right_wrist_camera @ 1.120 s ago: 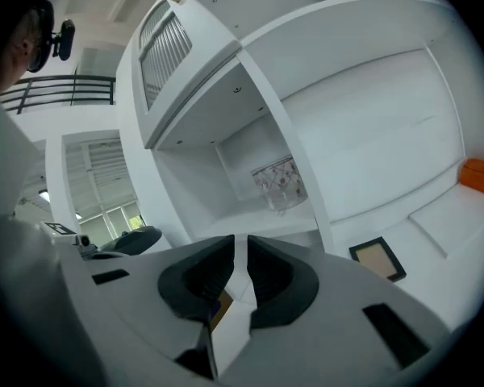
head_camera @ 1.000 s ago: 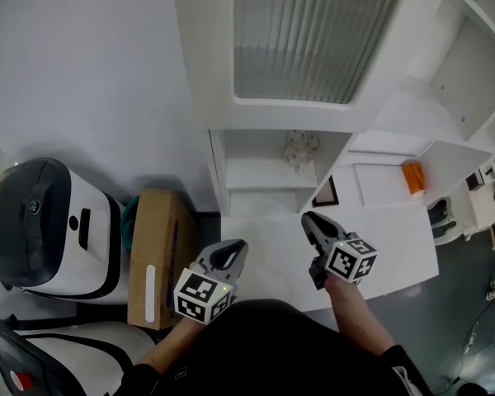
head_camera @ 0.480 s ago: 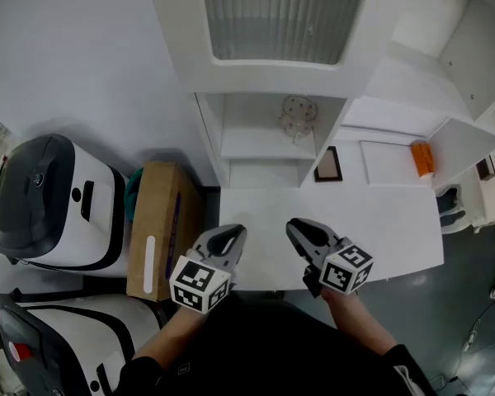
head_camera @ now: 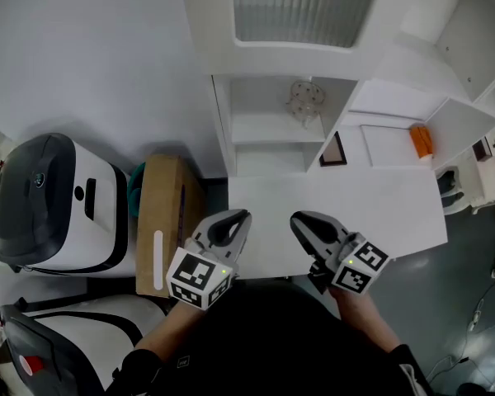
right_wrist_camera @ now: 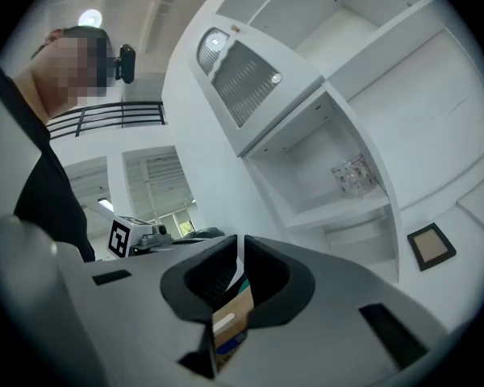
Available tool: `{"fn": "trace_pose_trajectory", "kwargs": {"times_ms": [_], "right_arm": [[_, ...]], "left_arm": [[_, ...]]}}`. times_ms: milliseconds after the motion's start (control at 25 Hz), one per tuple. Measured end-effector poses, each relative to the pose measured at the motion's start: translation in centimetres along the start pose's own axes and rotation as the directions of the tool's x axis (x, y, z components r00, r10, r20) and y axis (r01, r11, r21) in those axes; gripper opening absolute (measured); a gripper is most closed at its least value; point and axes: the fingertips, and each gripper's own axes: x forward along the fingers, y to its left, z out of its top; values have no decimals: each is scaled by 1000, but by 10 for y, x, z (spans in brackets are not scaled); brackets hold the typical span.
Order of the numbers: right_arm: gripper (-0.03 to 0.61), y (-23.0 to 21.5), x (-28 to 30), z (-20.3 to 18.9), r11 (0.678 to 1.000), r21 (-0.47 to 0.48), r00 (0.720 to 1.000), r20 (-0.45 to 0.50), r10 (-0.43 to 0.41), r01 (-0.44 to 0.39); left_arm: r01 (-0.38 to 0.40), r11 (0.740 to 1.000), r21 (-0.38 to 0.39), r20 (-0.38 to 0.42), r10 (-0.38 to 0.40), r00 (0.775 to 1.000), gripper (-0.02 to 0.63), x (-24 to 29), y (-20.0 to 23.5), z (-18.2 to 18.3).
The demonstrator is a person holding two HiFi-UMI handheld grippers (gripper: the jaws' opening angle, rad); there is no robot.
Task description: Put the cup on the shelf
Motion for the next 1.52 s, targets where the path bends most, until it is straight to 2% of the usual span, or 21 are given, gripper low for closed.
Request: {"fn": "trace_pose_trajectory", "kwargs": {"times_ms": [160, 280, 520, 720, 1520], "right_arm": [[26, 21, -3, -5, 998, -60, 1000, -16, 4, -5], [17, 32, -9, -4, 996, -83, 1000, -5, 18, -18], [15, 40, -8, -2, 988, -141, 998, -32, 51, -55], [15, 41, -8, 3, 981, -184, 998, -31, 48, -53], [15, 38, -9, 3, 982, -179, 998, -21, 52, -55]], "left_arm": [[0, 997, 76, 1, 0, 1000, 28, -14, 2, 1], [9, 995, 99, 4, -10, 1000, 28, -18, 0, 3], [-21, 999, 43, 45, 19, 999, 28, -24, 3, 8], [-28, 999, 24, 42, 27, 999, 28, -24, 1, 7], [-19, 999, 29, 60, 17, 998, 28, -16, -3, 14]]}}
